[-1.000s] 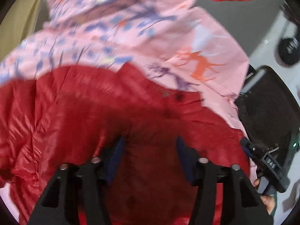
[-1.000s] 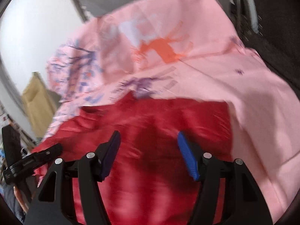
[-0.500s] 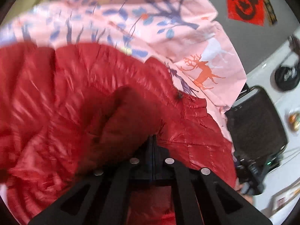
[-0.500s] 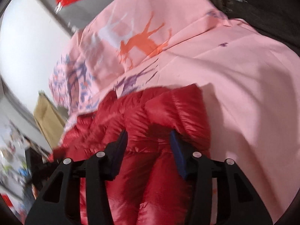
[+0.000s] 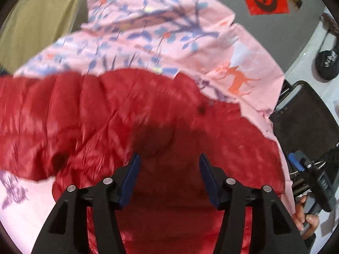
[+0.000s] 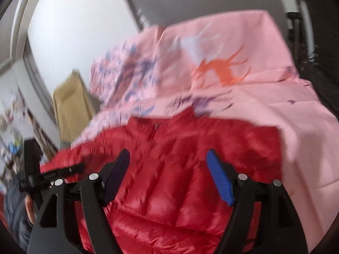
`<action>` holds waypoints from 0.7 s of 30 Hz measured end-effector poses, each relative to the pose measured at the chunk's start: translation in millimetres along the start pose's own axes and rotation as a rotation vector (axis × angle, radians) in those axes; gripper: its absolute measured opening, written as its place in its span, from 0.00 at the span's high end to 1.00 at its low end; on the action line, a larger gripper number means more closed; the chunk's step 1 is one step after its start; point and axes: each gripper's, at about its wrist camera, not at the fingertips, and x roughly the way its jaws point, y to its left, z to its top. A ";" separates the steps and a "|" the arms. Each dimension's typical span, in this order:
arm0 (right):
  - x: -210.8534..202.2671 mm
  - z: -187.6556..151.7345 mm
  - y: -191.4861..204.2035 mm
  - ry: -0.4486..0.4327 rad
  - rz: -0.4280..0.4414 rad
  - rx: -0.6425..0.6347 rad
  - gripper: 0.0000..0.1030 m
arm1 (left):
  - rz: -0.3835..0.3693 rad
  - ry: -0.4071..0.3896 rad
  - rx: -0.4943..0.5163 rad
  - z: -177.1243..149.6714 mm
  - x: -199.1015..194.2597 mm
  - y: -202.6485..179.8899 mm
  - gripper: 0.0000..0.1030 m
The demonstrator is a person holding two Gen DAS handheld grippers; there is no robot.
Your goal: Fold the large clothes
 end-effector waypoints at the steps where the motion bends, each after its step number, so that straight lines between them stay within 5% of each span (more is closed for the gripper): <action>1: 10.1 -5.0 0.1 0.034 -0.009 -0.005 0.29 | 0.003 0.020 -0.021 -1.9 5.0 6.7 0.44; 5: 48.4 -27.4 -15.6 0.157 -0.038 0.007 0.29 | -0.042 0.044 -0.083 -1.7 17.9 28.4 0.44; 12: 55.5 -31.4 -15.9 0.185 -0.062 -0.036 0.28 | -0.113 0.046 -0.160 0.9 15.8 44.0 0.44; 17: 27.7 -26.2 -17.8 0.152 -0.065 -0.029 0.28 | -0.055 -0.036 -0.226 16.5 -23.7 62.8 0.43; 21: -16.8 -18.6 -12.1 0.062 -0.015 -0.014 0.21 | 0.076 -0.190 -0.294 27.9 -86.8 97.4 0.28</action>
